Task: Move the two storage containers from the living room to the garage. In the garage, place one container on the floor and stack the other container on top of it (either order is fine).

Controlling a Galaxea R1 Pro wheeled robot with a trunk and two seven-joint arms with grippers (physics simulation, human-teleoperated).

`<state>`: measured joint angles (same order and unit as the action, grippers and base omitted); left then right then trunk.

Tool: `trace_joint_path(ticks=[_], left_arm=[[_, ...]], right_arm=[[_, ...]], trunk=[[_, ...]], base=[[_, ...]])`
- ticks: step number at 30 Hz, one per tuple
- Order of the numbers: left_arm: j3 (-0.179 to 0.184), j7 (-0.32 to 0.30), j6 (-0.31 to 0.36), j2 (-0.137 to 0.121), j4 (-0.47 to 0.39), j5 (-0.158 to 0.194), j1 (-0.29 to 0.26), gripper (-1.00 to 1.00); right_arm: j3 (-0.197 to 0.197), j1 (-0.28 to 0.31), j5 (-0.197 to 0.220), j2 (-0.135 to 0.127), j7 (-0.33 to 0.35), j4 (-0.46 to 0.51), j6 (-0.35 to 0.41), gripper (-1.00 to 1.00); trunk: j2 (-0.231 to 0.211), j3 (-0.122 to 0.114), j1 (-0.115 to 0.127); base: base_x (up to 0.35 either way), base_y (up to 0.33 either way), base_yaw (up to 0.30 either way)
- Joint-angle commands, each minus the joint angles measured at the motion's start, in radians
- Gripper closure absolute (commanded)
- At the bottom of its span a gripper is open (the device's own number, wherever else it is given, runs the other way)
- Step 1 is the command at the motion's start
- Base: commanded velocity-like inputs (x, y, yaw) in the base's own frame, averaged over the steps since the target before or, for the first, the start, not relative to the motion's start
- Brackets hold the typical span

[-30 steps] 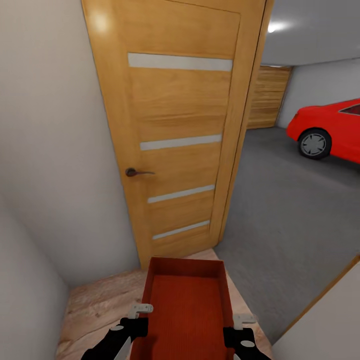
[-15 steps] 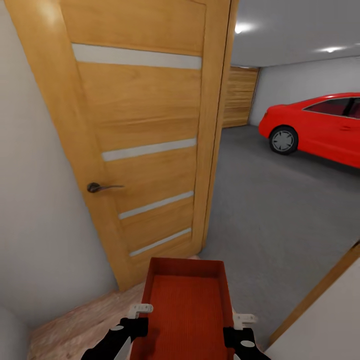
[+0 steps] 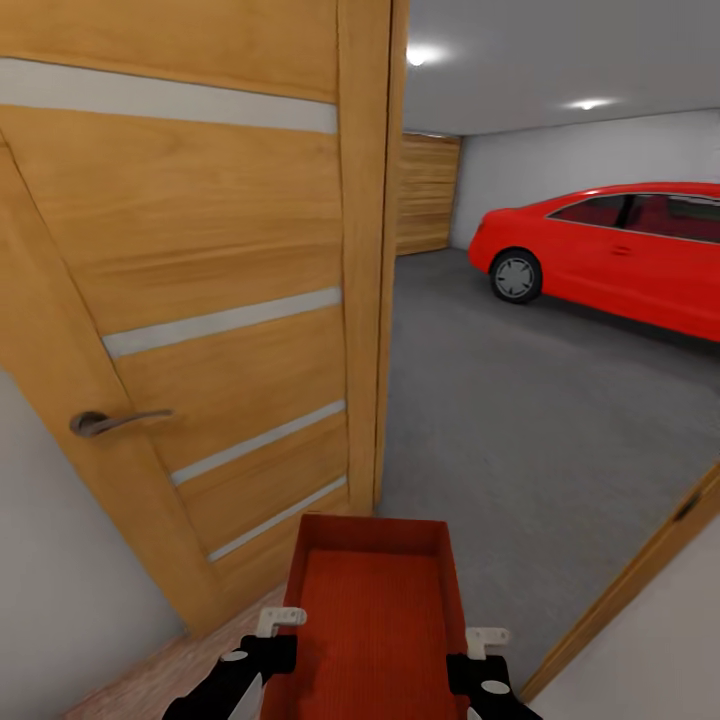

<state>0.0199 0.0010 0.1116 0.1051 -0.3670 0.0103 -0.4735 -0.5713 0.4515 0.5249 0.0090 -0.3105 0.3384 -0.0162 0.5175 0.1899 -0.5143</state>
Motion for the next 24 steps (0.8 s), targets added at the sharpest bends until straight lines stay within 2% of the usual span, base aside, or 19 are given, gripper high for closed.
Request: trace_joint_path(ticks=[1,7,19,24], left_arm=[[-0.003,0.016,0.007,-0.002,-0.004,-0.016,-0.001,1.00],[-0.004,0.016,0.008,-0.002,-0.004,-0.015,-0.001,1.00],[-0.003,0.016,0.007,-0.002,-0.004,-0.016,-0.001,1.00],[-0.003,0.016,0.007,-0.002,-0.004,-0.016,-0.001,1.00]], right_arm=[[-0.006,0.001,0.012,-0.015,-0.009,-0.004,-0.003,1.00],[-0.006,0.001,0.012,-0.015,-0.009,-0.004,-0.002,1.00],[-0.006,0.001,0.012,-0.014,-0.009,-0.004,-0.003,1.00],[-0.006,0.001,0.012,-0.014,-0.010,-0.004,-0.003,1.00]], trunk=[[0.002,0.002,-0.001],[0.002,0.002,-0.001],[0.002,0.002,-0.001],[0.002,0.002,-0.001]], base=[[0.225,0.000,-0.091],[0.077,0.012,-0.024],[0.201,0.179,-0.003],[0.026,0.018,-0.169]])
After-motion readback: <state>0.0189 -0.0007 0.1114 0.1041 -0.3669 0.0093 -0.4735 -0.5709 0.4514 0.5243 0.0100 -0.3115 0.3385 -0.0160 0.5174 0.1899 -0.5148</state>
